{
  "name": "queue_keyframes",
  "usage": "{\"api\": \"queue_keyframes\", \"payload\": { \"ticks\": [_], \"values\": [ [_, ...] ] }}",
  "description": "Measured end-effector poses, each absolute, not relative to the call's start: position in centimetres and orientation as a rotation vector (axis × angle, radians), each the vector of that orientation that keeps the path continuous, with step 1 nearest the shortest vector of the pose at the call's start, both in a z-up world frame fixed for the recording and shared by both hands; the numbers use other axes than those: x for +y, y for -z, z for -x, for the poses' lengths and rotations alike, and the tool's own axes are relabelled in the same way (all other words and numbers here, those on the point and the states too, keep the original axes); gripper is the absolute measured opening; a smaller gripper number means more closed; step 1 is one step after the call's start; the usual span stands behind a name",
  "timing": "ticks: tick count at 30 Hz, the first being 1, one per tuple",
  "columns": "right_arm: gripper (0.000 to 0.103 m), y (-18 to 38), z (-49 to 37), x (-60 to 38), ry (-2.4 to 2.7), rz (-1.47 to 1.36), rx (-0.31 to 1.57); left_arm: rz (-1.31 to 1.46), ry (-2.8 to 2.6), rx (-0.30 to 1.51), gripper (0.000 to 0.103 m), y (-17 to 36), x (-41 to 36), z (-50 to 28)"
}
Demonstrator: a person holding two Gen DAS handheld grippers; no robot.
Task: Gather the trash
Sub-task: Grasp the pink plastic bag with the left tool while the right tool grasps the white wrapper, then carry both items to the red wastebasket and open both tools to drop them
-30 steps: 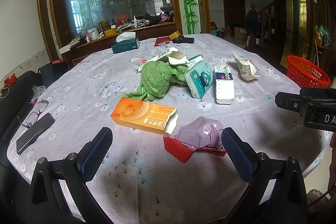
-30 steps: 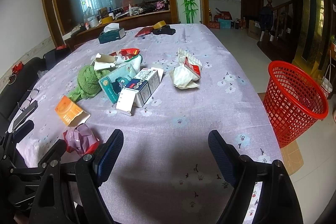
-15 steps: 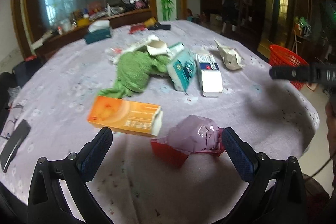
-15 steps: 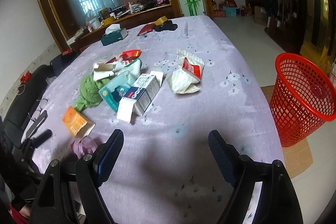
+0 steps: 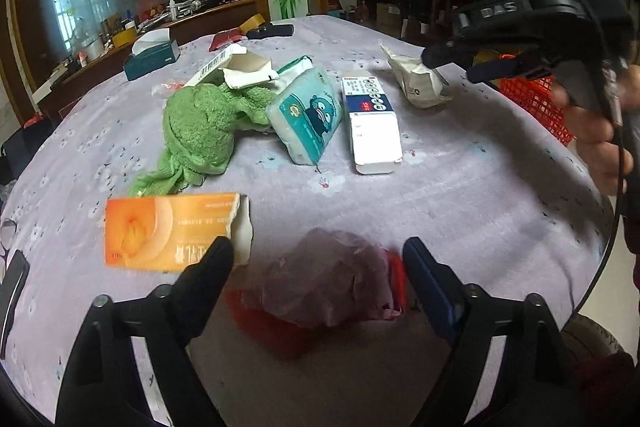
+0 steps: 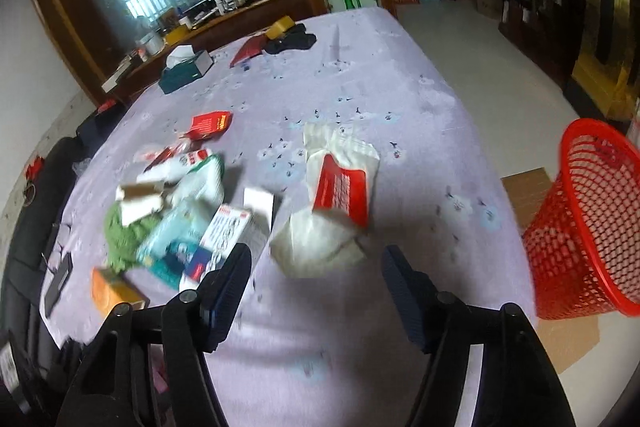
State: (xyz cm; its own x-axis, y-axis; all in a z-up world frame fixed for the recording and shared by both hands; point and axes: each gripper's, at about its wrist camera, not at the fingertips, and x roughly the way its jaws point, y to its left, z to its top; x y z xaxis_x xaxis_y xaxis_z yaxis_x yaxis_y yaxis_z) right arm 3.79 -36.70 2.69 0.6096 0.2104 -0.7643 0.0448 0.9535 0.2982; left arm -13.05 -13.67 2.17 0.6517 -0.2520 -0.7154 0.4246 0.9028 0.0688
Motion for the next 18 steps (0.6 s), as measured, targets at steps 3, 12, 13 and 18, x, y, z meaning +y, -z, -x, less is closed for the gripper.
{"api": "queue_keyframes", "payload": {
  "ticks": [3,12,13,18],
  "values": [
    [0.072,-2.1,-5.4,-37.1,-0.077,-0.333,0.936,-0.242,0.388,0.776,0.052,-2.2,-13.9,12.4],
    [0.058,-0.5,-7.5,-37.0,-0.088,-0.387,0.995,-0.186,0.403,0.833,0.059,-1.6,-13.3,10.8],
    [0.057,-0.6,-7.5,-37.0,-0.086,-0.385,0.993,-0.182,0.406,0.835,0.059,-1.5,-13.2,10.7],
    [0.05,-0.4,-7.3,-37.3,-0.093,-0.403,0.975,-0.171,0.407,0.825,0.044,-1.5,-13.0,11.1]
  ]
}}
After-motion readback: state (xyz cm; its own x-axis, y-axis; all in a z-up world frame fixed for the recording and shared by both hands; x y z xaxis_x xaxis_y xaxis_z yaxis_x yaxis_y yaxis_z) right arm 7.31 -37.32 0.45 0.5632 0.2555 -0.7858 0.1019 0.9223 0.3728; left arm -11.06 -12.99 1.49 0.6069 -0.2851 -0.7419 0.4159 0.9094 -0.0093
